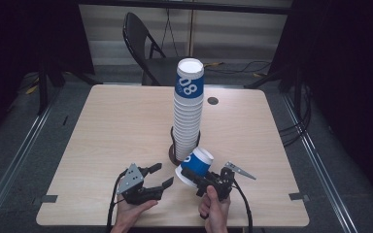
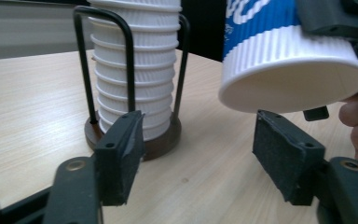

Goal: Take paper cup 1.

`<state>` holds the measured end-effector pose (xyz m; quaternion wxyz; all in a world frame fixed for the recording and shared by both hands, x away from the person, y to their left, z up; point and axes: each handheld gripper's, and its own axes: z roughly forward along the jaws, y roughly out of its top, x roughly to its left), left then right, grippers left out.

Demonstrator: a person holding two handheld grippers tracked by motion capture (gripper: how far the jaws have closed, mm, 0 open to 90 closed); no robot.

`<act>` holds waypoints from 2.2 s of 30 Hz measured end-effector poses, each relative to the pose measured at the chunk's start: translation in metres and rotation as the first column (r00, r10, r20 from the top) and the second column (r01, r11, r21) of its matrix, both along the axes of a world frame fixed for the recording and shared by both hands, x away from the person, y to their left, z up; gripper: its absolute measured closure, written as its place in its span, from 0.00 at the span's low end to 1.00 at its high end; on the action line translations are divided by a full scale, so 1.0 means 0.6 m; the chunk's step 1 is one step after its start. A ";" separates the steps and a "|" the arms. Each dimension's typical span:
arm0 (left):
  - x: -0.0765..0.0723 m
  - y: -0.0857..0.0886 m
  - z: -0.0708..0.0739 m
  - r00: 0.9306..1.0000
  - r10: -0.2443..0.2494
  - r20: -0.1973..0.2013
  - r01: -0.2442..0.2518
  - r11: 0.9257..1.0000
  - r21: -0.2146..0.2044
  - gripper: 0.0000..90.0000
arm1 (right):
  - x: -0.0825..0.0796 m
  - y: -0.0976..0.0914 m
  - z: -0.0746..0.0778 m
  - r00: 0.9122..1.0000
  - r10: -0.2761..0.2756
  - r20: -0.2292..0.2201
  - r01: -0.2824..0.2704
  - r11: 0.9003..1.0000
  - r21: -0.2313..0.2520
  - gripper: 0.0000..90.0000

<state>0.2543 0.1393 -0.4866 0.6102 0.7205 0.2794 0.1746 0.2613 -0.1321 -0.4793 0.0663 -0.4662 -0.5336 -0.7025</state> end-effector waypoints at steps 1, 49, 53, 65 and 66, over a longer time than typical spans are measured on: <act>0.000 0.000 0.000 1.000 0.000 0.000 0.000 1.000 0.000 0.38 | 0.000 0.000 0.000 1.000 0.000 0.000 0.000 1.000 0.000 0.25; -0.013 -0.050 -0.008 0.983 0.056 0.176 -0.045 0.997 -0.064 0.91 | -0.017 0.042 -0.007 0.998 0.067 -0.020 -0.068 0.998 -0.015 0.19; -0.012 -0.045 -0.008 0.988 0.047 0.147 -0.037 0.997 -0.070 0.91 | -0.015 0.038 -0.003 0.999 0.037 0.002 -0.037 0.999 -0.017 0.15; -0.013 -0.035 -0.006 0.996 -0.035 0.078 0.034 0.999 0.012 0.91 | -0.008 0.022 0.007 0.999 -0.011 0.044 0.014 0.997 -0.071 0.15; -0.013 -0.035 -0.006 0.996 -0.045 0.070 0.044 0.999 0.014 0.91 | -0.008 0.021 0.008 0.999 -0.013 0.046 0.017 0.997 -0.070 0.15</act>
